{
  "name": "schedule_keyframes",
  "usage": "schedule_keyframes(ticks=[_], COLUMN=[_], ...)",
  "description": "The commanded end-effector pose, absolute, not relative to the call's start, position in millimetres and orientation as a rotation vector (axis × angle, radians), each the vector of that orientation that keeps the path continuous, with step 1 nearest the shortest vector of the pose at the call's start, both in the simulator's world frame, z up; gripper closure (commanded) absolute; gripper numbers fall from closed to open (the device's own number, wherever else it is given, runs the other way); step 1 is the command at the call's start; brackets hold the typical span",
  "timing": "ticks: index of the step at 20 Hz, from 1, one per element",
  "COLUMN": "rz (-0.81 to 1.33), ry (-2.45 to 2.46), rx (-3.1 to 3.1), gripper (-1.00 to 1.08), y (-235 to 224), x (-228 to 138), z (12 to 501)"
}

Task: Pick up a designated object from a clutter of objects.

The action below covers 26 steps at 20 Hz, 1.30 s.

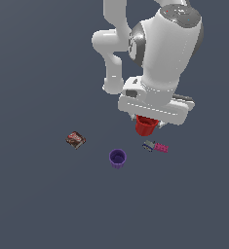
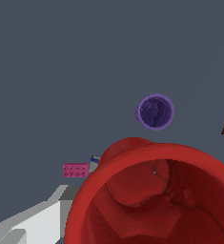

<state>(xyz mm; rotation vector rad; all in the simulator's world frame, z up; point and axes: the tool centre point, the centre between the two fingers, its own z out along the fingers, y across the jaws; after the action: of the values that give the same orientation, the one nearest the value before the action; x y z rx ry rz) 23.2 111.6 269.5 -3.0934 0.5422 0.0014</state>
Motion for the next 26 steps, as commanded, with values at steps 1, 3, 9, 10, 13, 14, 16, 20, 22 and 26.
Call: schedule_keyframes(ticks=[1, 3, 9, 10, 13, 14, 16, 20, 22, 26], rz=[0.0, 0.0, 0.001, 0.001, 0.0, 0.0, 0.0, 0.0, 0.0, 0.0], ry=[0.542, 0.542, 0.543, 0.543, 0.543, 0.543, 0.544, 0.544, 0.545, 0.545], rx=[-3.093, -3.093, -3.093, -3.093, -3.093, -3.093, -3.094, -3.094, -3.094, -3.094], gripper=[1.08, 1.08, 1.08, 1.08, 1.08, 1.08, 1.08, 1.08, 1.08, 1.08], y=[105, 100, 84, 82, 77, 75, 73, 69, 67, 66], x=[21, 20, 17, 16, 16, 16, 16, 16, 17, 17], z=[299, 322, 385, 394, 417, 424, 436, 453, 458, 463])
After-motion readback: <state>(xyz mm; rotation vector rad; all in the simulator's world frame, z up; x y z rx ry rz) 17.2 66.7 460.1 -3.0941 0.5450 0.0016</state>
